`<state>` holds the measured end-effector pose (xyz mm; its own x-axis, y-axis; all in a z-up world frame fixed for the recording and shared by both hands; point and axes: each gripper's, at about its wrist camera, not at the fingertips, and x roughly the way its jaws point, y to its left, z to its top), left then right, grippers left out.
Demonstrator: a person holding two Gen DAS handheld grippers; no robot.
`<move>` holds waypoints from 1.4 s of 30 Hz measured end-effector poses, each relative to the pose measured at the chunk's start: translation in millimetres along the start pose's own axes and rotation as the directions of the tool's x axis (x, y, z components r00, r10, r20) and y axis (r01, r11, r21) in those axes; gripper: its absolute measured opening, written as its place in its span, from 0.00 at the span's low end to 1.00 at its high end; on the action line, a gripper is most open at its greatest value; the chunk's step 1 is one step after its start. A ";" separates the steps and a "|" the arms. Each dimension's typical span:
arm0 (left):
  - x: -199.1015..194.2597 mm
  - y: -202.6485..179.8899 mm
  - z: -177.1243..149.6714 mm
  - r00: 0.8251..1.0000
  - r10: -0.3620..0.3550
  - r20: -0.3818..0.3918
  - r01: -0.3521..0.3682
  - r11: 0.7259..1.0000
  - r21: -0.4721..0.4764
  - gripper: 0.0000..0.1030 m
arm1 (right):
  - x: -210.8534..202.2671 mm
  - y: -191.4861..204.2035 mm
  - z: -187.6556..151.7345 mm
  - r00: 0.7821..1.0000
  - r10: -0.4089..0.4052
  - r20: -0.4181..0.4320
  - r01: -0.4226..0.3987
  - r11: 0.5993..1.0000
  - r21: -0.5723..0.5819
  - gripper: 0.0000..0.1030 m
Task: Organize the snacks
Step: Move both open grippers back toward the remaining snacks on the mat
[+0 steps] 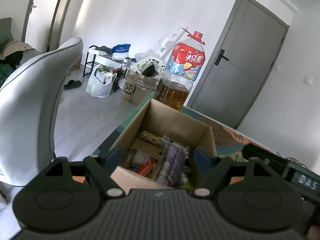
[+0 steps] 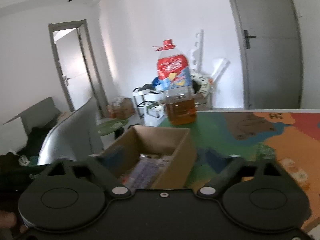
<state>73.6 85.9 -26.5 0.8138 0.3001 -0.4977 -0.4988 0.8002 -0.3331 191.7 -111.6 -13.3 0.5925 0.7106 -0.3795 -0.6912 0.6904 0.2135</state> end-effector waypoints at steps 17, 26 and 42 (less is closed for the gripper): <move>-1.5 -35.1 -13.1 1.000 -0.019 -0.023 0.020 0.998 0.056 0.88 | -22.2 -58.9 -19.5 0.982 -0.185 -0.033 0.187 0.978 0.090 1.00; -3.1 -58.9 -20.1 0.997 -0.070 -0.036 0.073 0.994 0.087 0.88 | -36.7 -75.5 -18.4 0.979 -0.204 0.004 0.202 0.974 0.101 1.00; 4.7 -124.7 -30.5 0.974 -0.215 -0.068 0.223 0.964 0.146 0.88 | -72.8 -139.5 -20.4 0.952 -0.305 0.003 0.300 0.938 0.172 1.00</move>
<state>130.5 -28.3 -11.7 0.8796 0.0853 -0.4679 -0.2560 0.9140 -0.3147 236.5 -262.4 -33.8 0.7761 0.4666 -0.4242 -0.3995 0.8843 0.2417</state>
